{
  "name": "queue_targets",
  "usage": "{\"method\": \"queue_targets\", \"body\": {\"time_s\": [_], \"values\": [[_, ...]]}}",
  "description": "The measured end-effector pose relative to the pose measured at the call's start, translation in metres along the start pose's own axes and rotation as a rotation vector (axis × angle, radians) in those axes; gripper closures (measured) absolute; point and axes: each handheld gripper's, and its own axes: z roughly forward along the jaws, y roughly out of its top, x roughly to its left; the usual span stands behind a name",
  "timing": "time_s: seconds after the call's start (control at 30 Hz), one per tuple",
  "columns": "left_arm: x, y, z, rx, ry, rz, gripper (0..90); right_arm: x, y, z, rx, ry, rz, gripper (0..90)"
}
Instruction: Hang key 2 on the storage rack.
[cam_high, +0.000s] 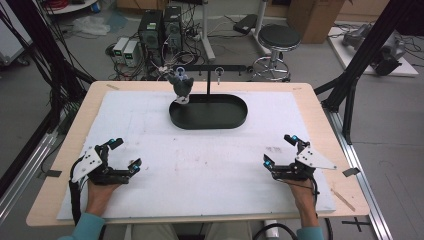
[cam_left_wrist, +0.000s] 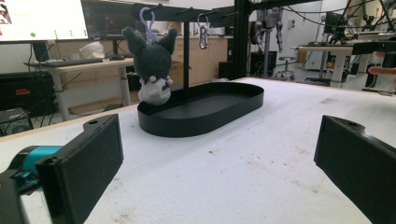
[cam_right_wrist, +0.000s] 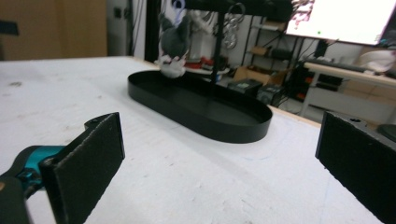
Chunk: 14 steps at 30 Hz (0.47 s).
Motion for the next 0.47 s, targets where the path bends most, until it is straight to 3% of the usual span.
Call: {"method": "queue_targets", "body": {"time_s": [0.17, 0.47], "values": [[0.000, 0.000, 0.000, 0.000, 0.001, 0.000, 1.7, 0.000, -0.013, -0.001, -0.023, -0.018, 0.014, 0.5], [0.000, 0.000, 0.000, 0.001, 0.006, 0.003, 1.7, 0.006, -0.017, 0.000, -0.013, -0.022, -0.060, 0.5]]}}
